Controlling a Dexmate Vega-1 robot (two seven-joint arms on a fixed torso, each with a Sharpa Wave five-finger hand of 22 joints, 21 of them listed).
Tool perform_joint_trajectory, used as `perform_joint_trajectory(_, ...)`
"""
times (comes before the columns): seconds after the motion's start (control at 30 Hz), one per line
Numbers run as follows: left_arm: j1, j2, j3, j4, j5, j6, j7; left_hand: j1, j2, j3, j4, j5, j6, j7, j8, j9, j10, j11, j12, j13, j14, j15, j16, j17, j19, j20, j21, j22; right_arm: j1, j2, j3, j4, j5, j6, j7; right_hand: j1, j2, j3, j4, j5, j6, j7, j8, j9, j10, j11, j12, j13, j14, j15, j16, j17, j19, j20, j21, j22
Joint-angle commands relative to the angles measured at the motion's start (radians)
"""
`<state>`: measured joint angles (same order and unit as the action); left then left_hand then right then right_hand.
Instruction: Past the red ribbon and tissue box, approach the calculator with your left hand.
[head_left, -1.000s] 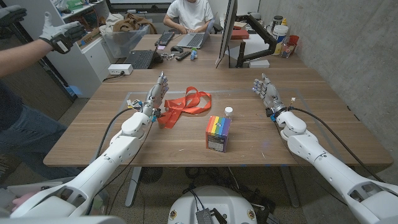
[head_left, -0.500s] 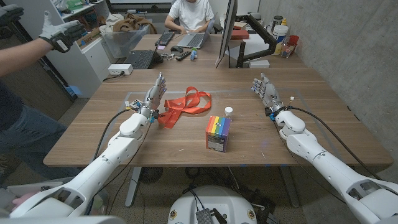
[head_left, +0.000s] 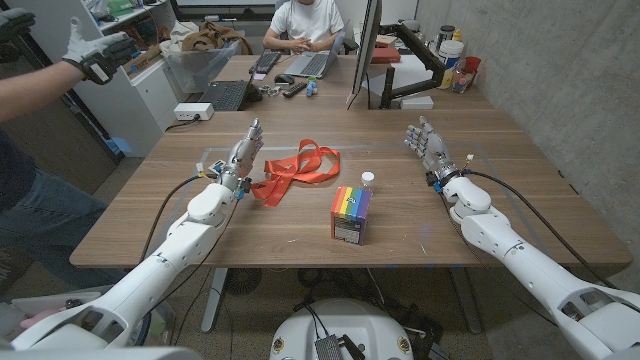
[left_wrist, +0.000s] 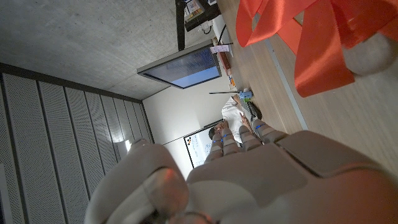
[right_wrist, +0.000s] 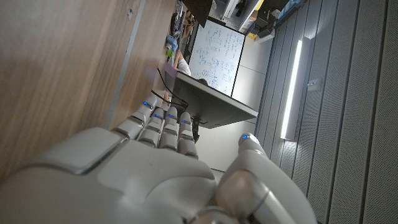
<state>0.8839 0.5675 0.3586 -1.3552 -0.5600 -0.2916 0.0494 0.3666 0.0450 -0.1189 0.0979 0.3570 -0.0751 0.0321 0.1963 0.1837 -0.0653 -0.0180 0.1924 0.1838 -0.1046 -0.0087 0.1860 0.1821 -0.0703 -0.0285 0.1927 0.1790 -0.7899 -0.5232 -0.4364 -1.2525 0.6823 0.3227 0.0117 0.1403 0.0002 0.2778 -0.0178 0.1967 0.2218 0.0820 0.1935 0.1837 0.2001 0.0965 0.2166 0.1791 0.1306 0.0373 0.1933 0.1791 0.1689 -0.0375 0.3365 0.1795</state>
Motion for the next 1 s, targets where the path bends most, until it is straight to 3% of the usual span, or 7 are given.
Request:
perform_joint_trajectory(0.03, 0.020, 0.015, -0.012, -0.017, 0.007, -0.021, 0.010, 0.015, 0.000, -0.002, -0.008, 0.005, -0.006, -0.007, 0.005, 0.004, -0.002, -0.002, 0.005, 0.003, -0.001, -0.002, 0.002, 0.003, -0.007, 0.009, 0.003, 0.003, 0.001, -0.003, -0.006, -0.005, -0.005, 0.003, -0.009, 0.006, 0.008, 0.001, -0.002, 0.003, 0.004, -0.005, 0.003, 0.003, 0.008, -0.002, 0.000, 0.002, 0.007, 0.001, -0.001, 0.005, 0.009, -0.016, -0.002, 0.001)
perform_joint_trajectory(1.0, 0.117, 0.121, -0.083, -0.147, 0.034, -0.017, 0.070, 0.044, 0.000, -0.001, -0.022, 0.009, -0.002, -0.012, 0.008, 0.004, 0.006, -0.007, 0.008, 0.004, 0.009, -0.005, 0.005, 0.002, -0.007, 0.025, 0.006, 0.003, -0.005, -0.007, -0.017, -0.025, -0.010, 0.018, -0.035, 0.007, 0.010, -0.001, -0.005, 0.003, 0.005, -0.007, 0.003, 0.004, 0.009, -0.003, -0.002, 0.003, 0.008, -0.001, -0.002, 0.005, 0.012, -0.015, -0.011, 0.002)
